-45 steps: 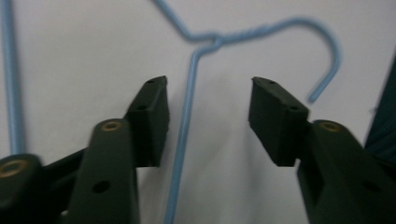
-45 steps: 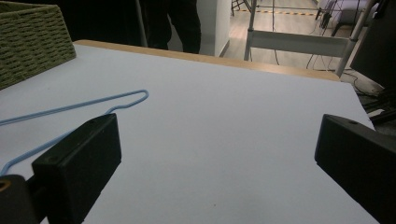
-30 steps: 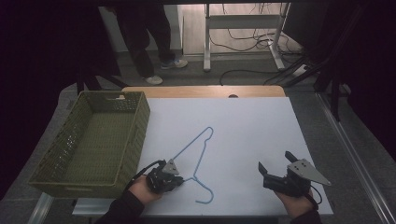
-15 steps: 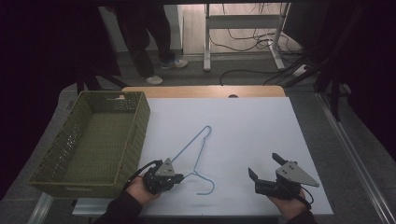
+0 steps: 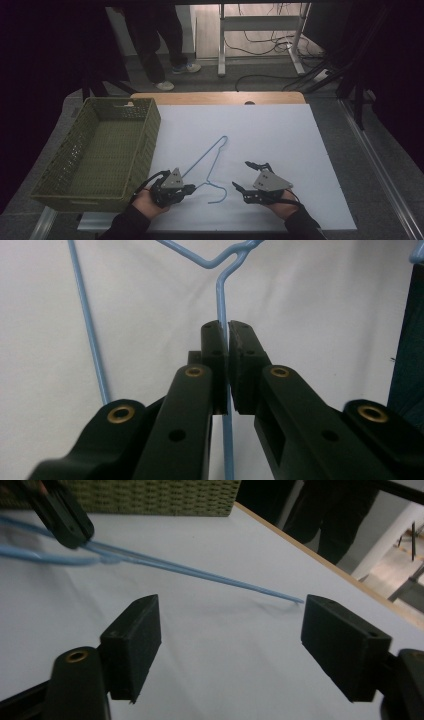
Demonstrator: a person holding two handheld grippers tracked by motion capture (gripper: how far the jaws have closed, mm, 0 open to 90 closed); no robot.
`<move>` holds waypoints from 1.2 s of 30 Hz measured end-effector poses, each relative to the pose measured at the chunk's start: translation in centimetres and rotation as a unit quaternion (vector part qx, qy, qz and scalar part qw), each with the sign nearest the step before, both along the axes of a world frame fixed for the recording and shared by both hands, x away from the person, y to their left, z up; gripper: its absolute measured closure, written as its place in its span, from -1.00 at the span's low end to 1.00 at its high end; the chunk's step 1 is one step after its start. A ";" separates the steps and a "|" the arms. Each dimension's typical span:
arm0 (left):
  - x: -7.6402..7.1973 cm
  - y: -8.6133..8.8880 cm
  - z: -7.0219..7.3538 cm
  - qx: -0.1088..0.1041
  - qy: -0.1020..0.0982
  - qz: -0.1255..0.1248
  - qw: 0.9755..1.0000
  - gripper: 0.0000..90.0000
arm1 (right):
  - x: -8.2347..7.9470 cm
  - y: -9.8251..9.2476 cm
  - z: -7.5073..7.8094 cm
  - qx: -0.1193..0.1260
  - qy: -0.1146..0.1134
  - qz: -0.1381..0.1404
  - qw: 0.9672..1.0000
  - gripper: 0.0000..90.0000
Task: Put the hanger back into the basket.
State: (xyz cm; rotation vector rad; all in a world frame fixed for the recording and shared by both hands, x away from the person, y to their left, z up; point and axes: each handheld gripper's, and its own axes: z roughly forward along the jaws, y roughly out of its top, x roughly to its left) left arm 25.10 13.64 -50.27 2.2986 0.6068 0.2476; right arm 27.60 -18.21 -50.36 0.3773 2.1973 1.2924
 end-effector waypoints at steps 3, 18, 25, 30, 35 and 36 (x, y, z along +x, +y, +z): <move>0.0 0.1 0.1 -0.001 0.000 0.000 1.000 0.94 | 1.2 0.9 -0.6 0.007 0.016 0.008 1.000 -0.37; 0.0 0.2 0.3 -0.003 -0.002 -0.005 1.000 0.93 | 4.1 4.4 -3.0 -0.008 0.028 0.061 0.998 -0.01; 0.0 0.2 0.3 0.004 -0.003 -0.005 1.000 0.93 | 5.3 5.7 -3.0 -0.005 0.018 0.083 0.996 -0.03; -0.1 0.2 0.3 -0.008 -0.002 0.001 1.000 0.93 | 5.2 5.7 -3.1 -0.017 -0.005 0.092 0.996 0.00; -0.1 0.2 0.4 -0.010 -0.002 0.004 1.000 0.93 | 4.8 5.7 -3.0 -0.036 -0.041 0.087 0.995 -0.01; 0.0 0.3 0.4 -0.006 -0.003 0.002 1.000 0.93 | 4.7 5.8 -3.1 -0.044 -0.046 0.092 0.994 -0.05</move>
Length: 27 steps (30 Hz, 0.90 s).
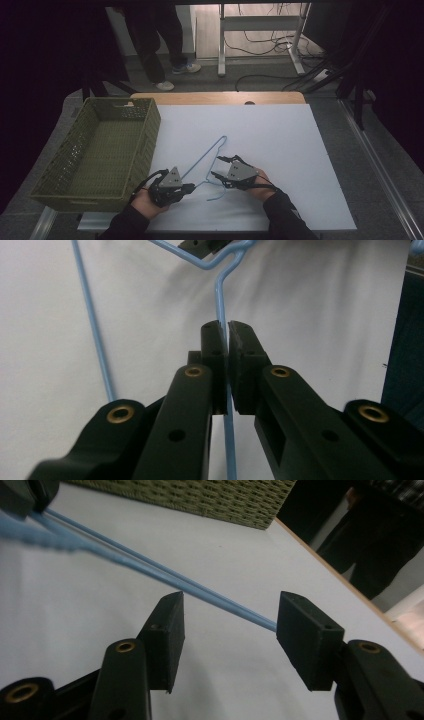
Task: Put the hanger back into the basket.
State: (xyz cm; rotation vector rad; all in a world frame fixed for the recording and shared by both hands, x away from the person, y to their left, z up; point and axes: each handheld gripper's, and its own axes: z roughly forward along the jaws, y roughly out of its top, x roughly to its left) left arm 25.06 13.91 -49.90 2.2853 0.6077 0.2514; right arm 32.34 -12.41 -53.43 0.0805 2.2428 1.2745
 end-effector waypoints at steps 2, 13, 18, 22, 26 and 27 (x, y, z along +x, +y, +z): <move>0.0 0.0 -0.1 0.000 0.002 -0.001 1.000 0.93 | -0.2 0.1 -0.1 -0.014 -0.028 -0.001 1.000 -0.06; 0.1 0.0 0.0 -0.003 0.004 -0.006 1.000 0.93 | -0.4 1.3 -0.7 -0.048 -0.070 0.040 0.996 -0.06; 0.1 -0.1 -0.1 -0.004 0.008 -0.011 1.000 0.93 | -0.6 1.5 -0.8 -0.064 -0.096 0.056 0.992 0.28; 0.1 -0.2 -0.1 -0.007 0.011 -0.002 1.000 0.91 | -0.6 1.4 -0.5 -0.066 -0.110 0.058 0.990 0.49; 0.5 -0.1 0.1 -0.012 0.016 0.023 1.000 0.75 | -0.7 1.6 -0.5 -0.072 -0.119 0.055 0.989 0.52; 0.5 -0.1 0.1 -0.012 0.016 0.023 1.000 0.68 | -0.7 1.6 -0.5 -0.072 -0.119 0.055 0.989 0.52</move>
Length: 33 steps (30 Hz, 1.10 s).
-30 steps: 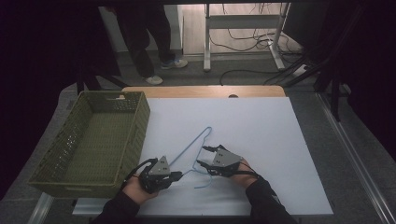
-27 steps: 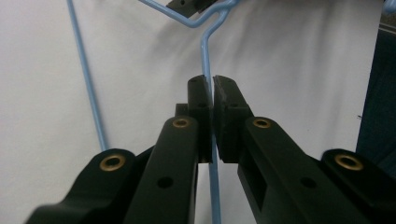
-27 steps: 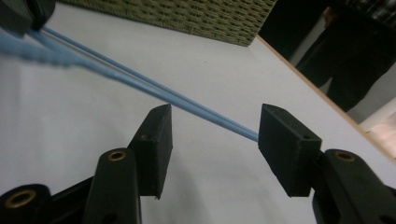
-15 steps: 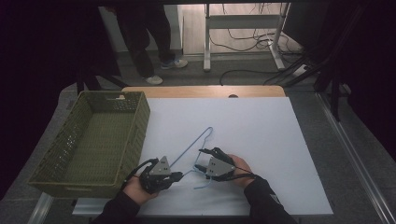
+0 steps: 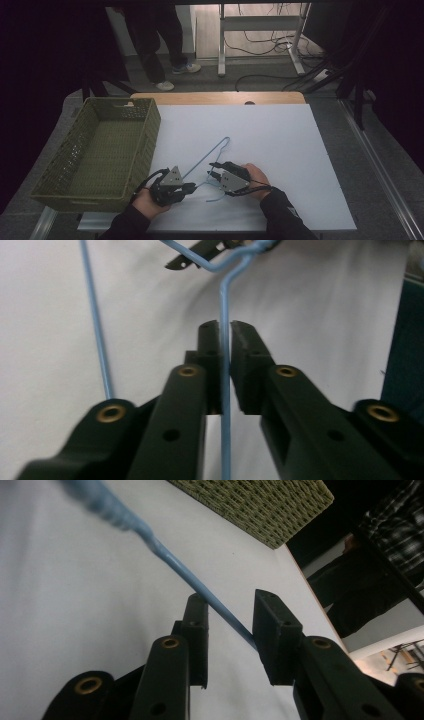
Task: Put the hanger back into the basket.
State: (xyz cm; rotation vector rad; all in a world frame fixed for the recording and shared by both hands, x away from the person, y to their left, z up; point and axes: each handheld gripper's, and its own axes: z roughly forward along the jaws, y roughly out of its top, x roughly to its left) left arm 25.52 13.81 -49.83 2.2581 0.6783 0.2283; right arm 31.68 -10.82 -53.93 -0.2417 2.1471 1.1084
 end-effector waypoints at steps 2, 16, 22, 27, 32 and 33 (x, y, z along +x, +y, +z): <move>-0.1 -0.2 0.1 0.009 -0.001 0.009 1.000 0.60 | 0.0 0.1 0.2 0.001 0.006 0.002 1.000 0.52; -0.3 -2.3 -0.3 0.096 -0.025 0.014 0.995 0.70 | 0.1 0.0 1.0 0.006 0.030 0.001 1.000 0.51; -0.3 -2.2 -0.4 0.098 -0.033 0.012 0.995 0.89 | 0.1 -0.1 1.2 0.010 0.037 0.001 0.999 0.50; -0.6 -2.2 0.0 0.097 -0.055 0.014 0.994 0.92 | 0.1 -0.1 1.5 0.021 0.042 -0.003 0.999 0.45; -0.7 -1.6 0.2 0.090 -0.080 0.037 0.992 0.92 | -0.2 -0.7 2.3 0.036 0.051 -0.014 0.998 0.15; -0.7 -1.5 0.4 0.085 -0.080 0.044 0.992 0.92 | -0.3 -1.0 2.6 0.047 0.058 -0.019 0.997 0.08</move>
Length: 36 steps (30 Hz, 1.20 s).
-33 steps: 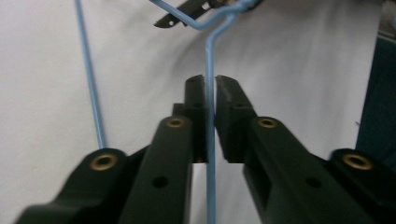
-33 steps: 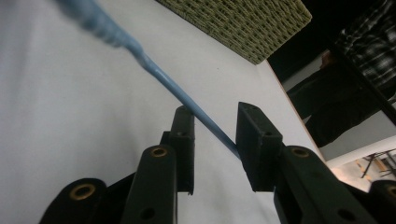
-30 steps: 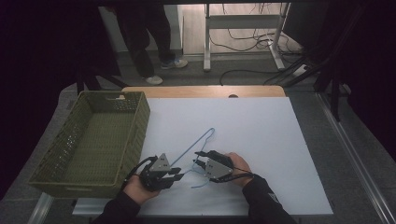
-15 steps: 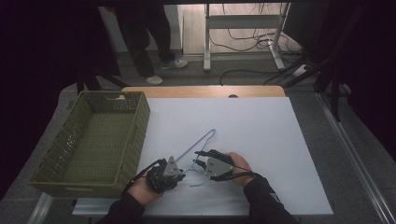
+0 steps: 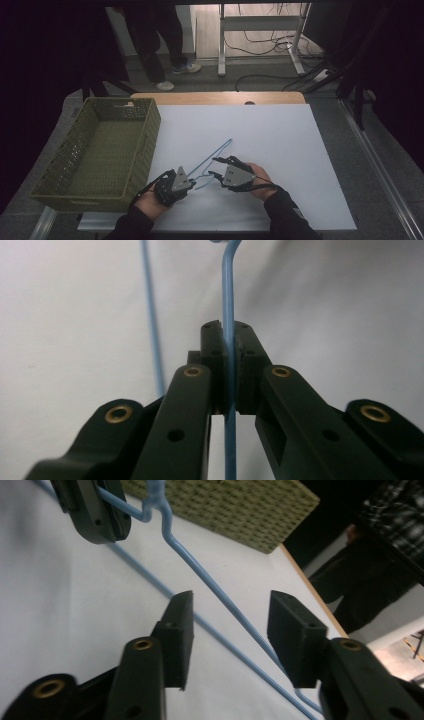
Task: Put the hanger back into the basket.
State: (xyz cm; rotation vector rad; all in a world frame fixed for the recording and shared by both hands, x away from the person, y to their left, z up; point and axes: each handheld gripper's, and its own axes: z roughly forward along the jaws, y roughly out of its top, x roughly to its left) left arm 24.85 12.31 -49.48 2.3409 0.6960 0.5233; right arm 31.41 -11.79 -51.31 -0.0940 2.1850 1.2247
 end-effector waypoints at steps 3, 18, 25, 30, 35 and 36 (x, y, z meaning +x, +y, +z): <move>-0.1 0.3 0.6 -0.012 -0.013 0.012 1.000 0.93 | -0.2 -0.8 1.0 0.030 0.041 -0.017 0.999 -0.10; -1.1 1.9 5.0 -0.102 -0.043 0.034 0.993 0.93 | -3.8 -8.2 4.0 0.144 0.193 -0.128 0.962 -0.85; -1.6 2.9 8.3 -0.141 -0.064 0.037 0.987 0.93 | -5.3 -12.3 5.1 0.184 0.206 -0.158 0.948 -0.88; -1.9 4.1 10.6 -0.148 -0.084 0.041 0.985 0.93 | -5.8 -14.0 5.3 0.199 0.209 -0.171 0.942 -0.92; -2.5 6.3 13.3 -0.160 -0.105 0.054 0.980 0.93 | -6.1 -15.3 5.2 0.208 0.211 -0.186 0.937 -0.92; -2.7 6.8 13.9 -0.161 -0.111 0.057 0.979 0.93 | -6.1 -15.5 5.2 0.211 0.212 -0.187 0.936 -0.91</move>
